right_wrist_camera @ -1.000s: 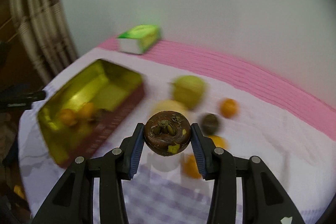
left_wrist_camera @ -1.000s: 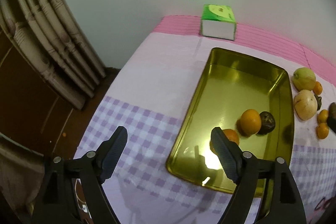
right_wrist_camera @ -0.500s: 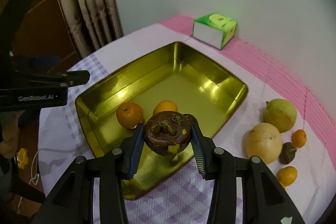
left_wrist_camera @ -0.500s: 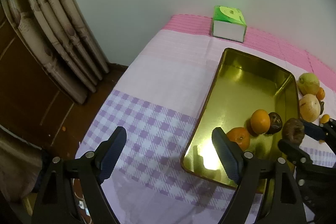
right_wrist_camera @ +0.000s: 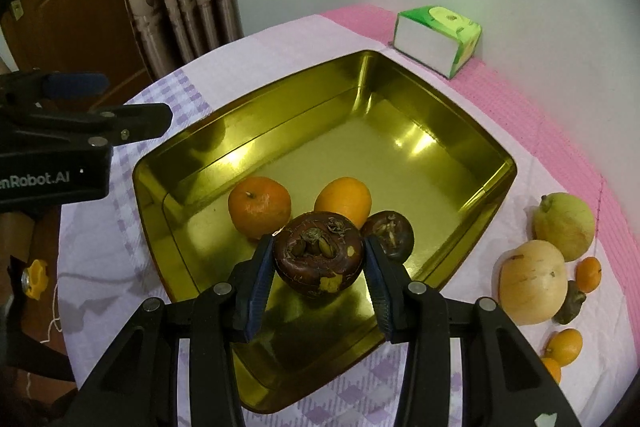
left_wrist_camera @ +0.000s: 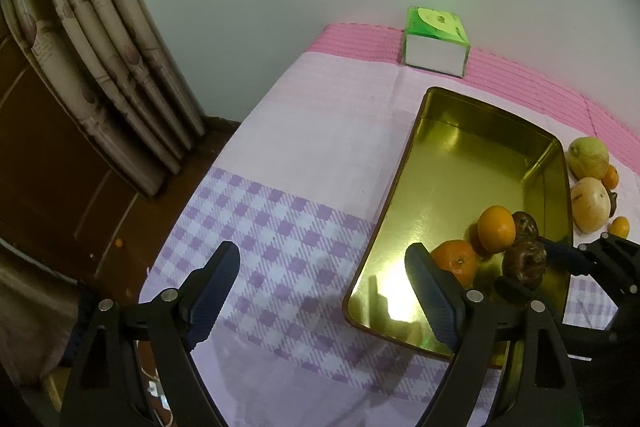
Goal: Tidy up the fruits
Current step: 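Lower the dark brown fruit into the tray and open the right gripper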
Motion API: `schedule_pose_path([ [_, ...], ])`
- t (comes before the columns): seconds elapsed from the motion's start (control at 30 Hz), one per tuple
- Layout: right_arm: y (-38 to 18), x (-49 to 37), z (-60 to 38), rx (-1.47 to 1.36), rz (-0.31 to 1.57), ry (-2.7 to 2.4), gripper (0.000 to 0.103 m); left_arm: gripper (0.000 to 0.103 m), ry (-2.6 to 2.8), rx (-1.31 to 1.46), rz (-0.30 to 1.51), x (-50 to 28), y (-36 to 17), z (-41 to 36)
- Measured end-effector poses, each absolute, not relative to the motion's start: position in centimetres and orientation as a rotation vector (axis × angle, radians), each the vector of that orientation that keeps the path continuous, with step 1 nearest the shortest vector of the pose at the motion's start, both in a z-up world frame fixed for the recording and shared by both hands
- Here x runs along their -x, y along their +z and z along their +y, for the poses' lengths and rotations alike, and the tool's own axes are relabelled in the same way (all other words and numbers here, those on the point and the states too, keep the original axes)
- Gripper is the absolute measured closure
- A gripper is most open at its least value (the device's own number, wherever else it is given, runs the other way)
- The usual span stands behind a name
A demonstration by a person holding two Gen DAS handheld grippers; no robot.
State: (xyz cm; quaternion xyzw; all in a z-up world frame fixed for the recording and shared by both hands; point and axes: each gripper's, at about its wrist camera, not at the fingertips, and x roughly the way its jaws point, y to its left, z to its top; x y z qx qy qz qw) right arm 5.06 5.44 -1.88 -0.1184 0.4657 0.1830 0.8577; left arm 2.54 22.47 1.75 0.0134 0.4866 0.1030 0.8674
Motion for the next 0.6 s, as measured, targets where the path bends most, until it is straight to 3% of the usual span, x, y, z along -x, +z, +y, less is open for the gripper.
schedule_pose_path([
  [0.6,-2.95,-5.62,5.38,0.253,1.006,0.365,0.062,0.017,0.206,-0.002,1.031,-2.54,1.33,22.39],
])
